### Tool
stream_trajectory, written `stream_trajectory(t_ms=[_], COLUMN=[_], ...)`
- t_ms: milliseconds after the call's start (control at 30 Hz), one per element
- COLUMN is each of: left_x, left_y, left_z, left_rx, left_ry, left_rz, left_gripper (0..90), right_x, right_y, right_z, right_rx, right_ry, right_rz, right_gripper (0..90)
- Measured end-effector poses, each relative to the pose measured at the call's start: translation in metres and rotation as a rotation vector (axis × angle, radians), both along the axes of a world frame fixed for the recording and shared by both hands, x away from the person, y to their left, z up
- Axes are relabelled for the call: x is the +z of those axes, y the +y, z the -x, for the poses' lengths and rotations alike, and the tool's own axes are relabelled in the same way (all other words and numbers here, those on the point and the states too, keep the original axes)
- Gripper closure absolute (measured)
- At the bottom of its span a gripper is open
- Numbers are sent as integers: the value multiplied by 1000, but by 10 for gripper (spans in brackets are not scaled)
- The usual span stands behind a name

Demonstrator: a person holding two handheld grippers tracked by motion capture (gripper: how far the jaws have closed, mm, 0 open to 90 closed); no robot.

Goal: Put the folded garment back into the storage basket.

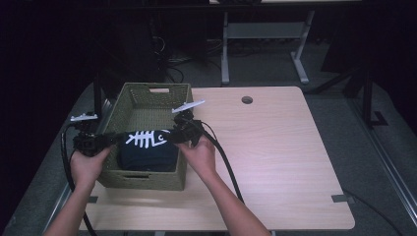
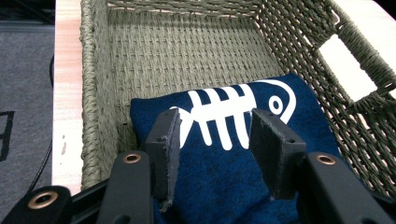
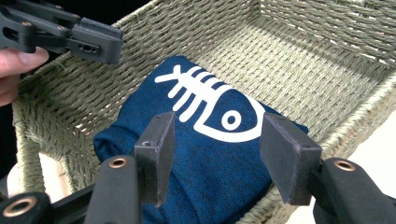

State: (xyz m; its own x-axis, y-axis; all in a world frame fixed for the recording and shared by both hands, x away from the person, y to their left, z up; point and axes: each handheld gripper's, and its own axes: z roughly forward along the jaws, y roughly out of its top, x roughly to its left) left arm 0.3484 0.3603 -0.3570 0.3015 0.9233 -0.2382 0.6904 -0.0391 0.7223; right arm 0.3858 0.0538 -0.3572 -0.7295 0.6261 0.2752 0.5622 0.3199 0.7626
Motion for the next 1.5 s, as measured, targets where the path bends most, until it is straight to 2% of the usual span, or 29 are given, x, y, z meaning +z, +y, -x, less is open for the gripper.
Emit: stream_trajectory(t_ms=[167,267,333,400,467,533,667,767,867,1067,1267,1433,1500], left_x=[6,10,12,14,15,16,22,26,28,30,35,35,33], left_y=[-4,-9,-13,-17,-20,-22,-28,-35,-40,-54,-77,-105,-112], left_z=[3,5,5,5,5,5,7,8,9,13,21,23,22], left_rx=[-23,-39,-52,-57,-64,-68,-82,-96,-108,-139,-191,-246,-260], left_ry=[-26,-42,-45,-54,-59,-68,-89,-102,-109,-130,-161,-181,-176], left_rz=[8,34,21,29,27,46,56,45,50,49,53,18,22], left_gripper=[524,524,523,519,502,495,473,456,442,392,359,348,345], right_x=[4,8,9,10,10,10,14,17,18,21,24,22,21], right_y=[-7,-14,-17,-21,-25,-27,-36,-45,-55,-72,-97,-124,-134], right_z=[-1,-1,-1,-1,-1,-2,-1,1,2,3,10,16,18], right_rx=[-2,2,0,21,19,25,24,18,4,-10,-25,-52,-64], right_ry=[21,9,10,10,7,7,-4,-10,-29,-37,-56,-58,-57], right_rz=[-29,-36,-49,-63,-68,-71,-75,-82,-84,-92,-83,-88,-93], right_gripper=[445,441,440,437,434,433,418,411,397,371,352,343,341])
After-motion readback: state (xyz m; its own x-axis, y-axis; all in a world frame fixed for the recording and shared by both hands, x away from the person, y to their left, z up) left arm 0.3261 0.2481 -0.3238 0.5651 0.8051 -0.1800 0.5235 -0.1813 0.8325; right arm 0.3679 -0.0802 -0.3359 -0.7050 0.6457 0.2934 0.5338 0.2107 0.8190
